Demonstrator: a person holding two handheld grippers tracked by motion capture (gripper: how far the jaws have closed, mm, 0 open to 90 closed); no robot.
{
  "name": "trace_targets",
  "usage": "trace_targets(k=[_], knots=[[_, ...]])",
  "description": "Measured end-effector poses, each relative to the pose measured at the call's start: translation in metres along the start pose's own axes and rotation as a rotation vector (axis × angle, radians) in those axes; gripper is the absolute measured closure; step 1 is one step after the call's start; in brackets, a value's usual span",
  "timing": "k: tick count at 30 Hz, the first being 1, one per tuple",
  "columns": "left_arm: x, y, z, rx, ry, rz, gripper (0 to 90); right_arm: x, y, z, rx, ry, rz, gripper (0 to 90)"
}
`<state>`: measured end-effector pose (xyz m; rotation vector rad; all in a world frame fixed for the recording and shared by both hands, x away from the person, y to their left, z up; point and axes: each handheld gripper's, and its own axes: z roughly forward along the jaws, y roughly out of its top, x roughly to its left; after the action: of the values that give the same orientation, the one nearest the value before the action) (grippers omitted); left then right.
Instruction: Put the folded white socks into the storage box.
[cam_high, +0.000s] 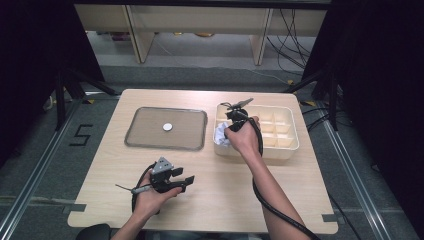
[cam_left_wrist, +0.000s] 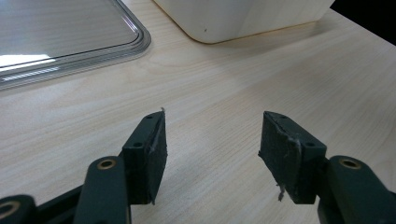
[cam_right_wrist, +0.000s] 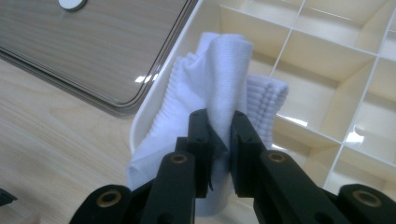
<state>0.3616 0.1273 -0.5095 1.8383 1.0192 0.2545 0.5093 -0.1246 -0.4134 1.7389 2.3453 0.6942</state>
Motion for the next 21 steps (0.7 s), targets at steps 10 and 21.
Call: trace_targets(k=[10, 21], knots=[[0.000, 0.000, 0.000, 0.001, -0.001, 0.000, 40.6, -0.001, 0.002, 0.009, 0.022, 0.010, -0.019, 83.4], [0.000, 0.000, 0.000, 0.002, -0.003, -0.001, 40.6, 0.002, 0.006, 0.019, 0.070, -0.007, -0.049, 84.0]])
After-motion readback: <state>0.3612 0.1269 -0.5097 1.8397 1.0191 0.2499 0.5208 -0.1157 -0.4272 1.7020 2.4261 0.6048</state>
